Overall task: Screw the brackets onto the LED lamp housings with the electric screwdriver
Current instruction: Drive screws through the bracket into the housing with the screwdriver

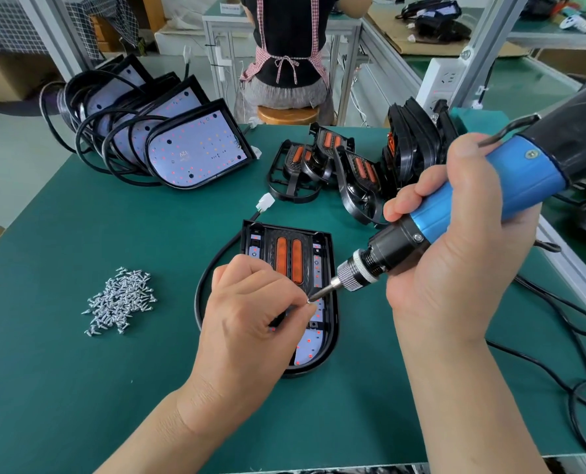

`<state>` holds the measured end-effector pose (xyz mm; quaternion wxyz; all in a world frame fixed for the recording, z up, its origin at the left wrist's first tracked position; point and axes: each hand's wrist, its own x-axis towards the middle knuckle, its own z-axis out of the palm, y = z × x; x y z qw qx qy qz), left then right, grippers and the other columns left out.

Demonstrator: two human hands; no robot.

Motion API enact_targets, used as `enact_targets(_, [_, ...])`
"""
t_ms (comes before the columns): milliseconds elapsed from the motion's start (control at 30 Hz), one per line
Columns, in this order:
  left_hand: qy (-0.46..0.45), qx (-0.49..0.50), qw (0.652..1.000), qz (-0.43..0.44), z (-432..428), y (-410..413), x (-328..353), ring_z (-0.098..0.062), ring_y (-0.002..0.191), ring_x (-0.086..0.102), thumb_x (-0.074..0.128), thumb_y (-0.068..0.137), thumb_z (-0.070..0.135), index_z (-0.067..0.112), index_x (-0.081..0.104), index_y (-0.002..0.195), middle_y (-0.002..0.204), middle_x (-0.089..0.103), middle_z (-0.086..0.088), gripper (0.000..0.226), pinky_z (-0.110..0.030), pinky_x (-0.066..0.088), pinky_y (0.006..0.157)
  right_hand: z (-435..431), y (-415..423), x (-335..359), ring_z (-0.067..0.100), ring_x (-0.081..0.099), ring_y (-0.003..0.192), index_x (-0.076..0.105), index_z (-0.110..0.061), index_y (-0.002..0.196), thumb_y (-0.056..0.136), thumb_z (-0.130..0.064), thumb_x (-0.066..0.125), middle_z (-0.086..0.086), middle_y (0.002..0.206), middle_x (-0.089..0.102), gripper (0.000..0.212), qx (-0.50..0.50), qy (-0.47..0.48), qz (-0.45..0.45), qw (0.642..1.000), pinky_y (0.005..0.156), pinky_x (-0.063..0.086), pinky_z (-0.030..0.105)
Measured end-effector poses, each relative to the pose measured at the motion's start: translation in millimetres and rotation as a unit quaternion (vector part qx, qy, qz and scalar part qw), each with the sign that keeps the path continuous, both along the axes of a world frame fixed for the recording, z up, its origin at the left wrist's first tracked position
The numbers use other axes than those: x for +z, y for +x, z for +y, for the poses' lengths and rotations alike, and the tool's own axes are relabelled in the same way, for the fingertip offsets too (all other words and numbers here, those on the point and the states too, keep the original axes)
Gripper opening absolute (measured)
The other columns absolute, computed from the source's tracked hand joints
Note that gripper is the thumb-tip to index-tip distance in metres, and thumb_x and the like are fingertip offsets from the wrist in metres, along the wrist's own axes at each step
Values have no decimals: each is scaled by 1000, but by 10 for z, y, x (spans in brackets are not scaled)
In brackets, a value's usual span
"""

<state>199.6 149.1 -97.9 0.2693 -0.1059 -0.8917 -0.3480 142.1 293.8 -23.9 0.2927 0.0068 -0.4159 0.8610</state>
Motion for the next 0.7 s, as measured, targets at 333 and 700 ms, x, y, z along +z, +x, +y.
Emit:
enact_targets(333, [-80, -1, 996, 45, 3, -19, -124, -17, 81, 49, 74, 82, 11, 10, 63, 61, 66, 59, 10, 24, -30, 35, 81, -63, -42, -91, 18, 49, 44, 51, -6, 100, 89, -8, 66, -1, 57, 51, 20, -2, 44, -10, 999, 51, 44, 28])
enact_targets(700, [-41, 20, 999, 4, -133, -40, -31, -15, 93, 54, 74, 75, 46, 21, 77, 89, 89, 67, 16, 28, -28, 32, 88, 23, -136, -75, 18, 48, 43, 53, -9, 95, 89, -7, 67, -1, 57, 52, 16, 0, 20, -18, 1000, 52, 44, 27])
